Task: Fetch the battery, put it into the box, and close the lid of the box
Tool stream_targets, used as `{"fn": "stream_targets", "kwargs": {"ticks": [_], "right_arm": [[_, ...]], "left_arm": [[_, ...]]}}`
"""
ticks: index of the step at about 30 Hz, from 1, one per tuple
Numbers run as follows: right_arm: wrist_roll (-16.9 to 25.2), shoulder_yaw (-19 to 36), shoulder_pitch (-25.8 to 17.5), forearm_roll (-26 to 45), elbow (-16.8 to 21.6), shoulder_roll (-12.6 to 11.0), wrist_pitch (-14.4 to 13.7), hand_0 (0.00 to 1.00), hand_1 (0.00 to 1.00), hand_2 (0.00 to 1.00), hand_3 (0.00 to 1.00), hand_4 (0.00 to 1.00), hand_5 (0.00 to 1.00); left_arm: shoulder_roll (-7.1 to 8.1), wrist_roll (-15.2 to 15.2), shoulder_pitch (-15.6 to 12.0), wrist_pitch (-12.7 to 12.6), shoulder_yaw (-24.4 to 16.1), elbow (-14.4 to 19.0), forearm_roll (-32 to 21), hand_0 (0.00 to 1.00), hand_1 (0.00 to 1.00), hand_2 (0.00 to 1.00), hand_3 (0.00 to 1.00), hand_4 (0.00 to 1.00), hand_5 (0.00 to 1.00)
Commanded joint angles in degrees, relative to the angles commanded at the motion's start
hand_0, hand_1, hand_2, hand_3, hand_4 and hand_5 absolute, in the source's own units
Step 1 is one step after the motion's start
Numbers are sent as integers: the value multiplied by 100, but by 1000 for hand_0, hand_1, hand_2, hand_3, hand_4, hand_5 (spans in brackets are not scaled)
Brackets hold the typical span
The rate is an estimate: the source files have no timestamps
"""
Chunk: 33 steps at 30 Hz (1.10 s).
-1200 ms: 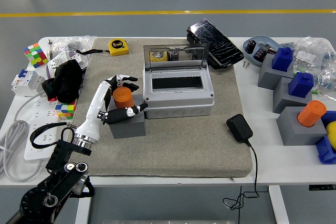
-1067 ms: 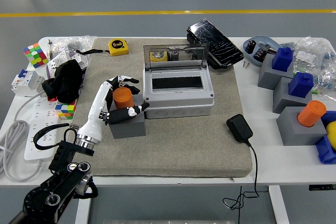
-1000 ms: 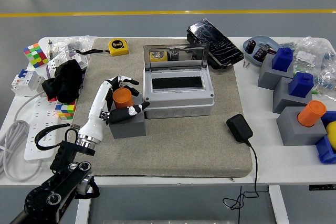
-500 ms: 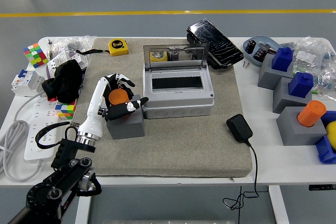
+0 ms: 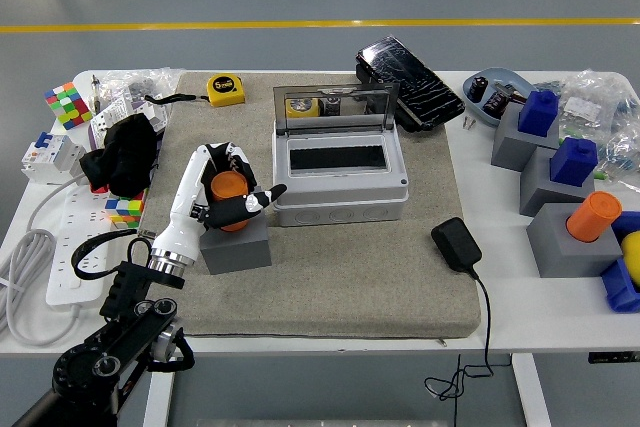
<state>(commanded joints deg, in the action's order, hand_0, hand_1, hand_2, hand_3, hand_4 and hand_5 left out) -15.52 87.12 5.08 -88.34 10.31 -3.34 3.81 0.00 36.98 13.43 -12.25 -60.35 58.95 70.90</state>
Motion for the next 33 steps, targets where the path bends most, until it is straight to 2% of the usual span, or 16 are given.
{"fn": "stream_targets", "kwargs": {"ticks": [6,10,13,18,22,23,24,27,28,33], "right_arm": [[0,-2,0,2,0,3,0,642,661,672,575,971,579],[-2,6,0,-6,0,-2,-1,642,661,672,575,971,579],[-7,19,3,-12,0,-6,-3,642,663,672,575,971,578],[-3,-17,17,34,0,-15,-7,643,662,672,575,971,577],[-3,-55,31,67,0,-16,-5,643,662,672,575,971,577],[-2,-62,34,74,0,-16,-5,643,662,672,575,971,577],[-5,-63,39,73,0,-18,-5,643,662,672,575,971,577],[-11,-73,40,74,0,-21,-4,643,662,672,575,971,577],[-14,-78,40,74,0,-23,-3,643,662,672,575,971,577],[-25,-109,50,70,0,-26,3,643,662,672,575,971,578]], "left_arm": [[0,0,64,-4,57,207,-2,13,7,143,174,881,2],[0,-21,221,-10,161,522,111,13,7,143,174,881,2],[17,-327,465,8,332,778,427,12,5,142,175,885,2],[195,-1155,1171,44,880,988,1283,14,5,141,174,909,2],[216,-1884,1840,191,1403,875,2047,14,5,141,174,909,2],[207,-2019,1974,224,1507,832,2208,13,5,146,179,935,2],[168,-2219,2190,282,1675,731,2464,13,5,146,179,935,2],[57,-2583,2584,381,1920,531,2944,13,5,146,179,935,2],[0,-2653,2707,390,1995,425,3062,13,5,146,179,935,2],[0,-2802,3169,360,2230,-155,3278,14,9,151,185,959,2]]}}
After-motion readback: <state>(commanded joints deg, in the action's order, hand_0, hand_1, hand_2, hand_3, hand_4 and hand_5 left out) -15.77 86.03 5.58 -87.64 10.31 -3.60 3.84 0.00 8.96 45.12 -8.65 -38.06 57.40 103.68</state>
